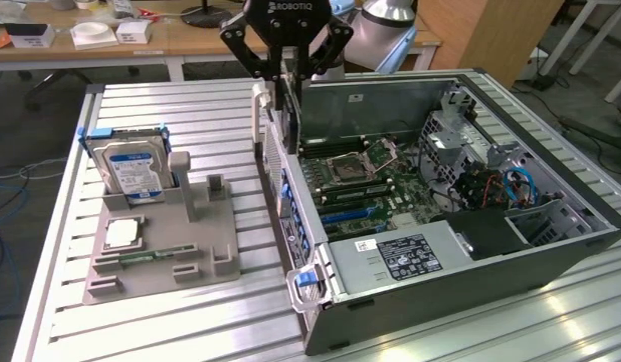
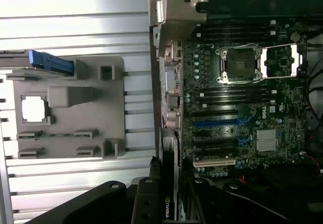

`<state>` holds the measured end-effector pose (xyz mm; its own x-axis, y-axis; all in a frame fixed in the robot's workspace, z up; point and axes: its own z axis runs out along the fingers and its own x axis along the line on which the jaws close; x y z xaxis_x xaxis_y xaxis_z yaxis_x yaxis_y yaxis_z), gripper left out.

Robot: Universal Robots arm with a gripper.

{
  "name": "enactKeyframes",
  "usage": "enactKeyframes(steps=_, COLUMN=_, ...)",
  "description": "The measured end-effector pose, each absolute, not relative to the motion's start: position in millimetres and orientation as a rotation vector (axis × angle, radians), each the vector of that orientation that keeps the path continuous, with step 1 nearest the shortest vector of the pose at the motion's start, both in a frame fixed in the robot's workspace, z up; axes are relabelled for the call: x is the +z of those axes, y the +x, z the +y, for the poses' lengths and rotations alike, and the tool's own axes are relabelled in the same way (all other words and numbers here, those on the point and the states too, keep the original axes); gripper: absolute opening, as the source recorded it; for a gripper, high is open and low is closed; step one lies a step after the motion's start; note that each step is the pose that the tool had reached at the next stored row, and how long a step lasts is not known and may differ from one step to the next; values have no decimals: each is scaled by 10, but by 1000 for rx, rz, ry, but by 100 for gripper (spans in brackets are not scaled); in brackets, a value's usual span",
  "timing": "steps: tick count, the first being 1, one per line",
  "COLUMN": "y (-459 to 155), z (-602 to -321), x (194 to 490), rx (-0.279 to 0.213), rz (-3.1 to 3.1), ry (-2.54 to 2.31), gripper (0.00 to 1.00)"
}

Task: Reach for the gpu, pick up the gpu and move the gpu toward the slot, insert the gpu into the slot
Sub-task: 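Pick up the gpu and move the gpu toward the slot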

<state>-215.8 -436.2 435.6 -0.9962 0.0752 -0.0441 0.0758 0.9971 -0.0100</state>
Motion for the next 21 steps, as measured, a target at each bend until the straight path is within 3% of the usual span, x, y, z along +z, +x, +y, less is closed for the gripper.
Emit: enactKeyframes(steps=21, y=-1448, z=-4366, x=4370, rx=-16, rz=3116, ry=118, gripper=26)
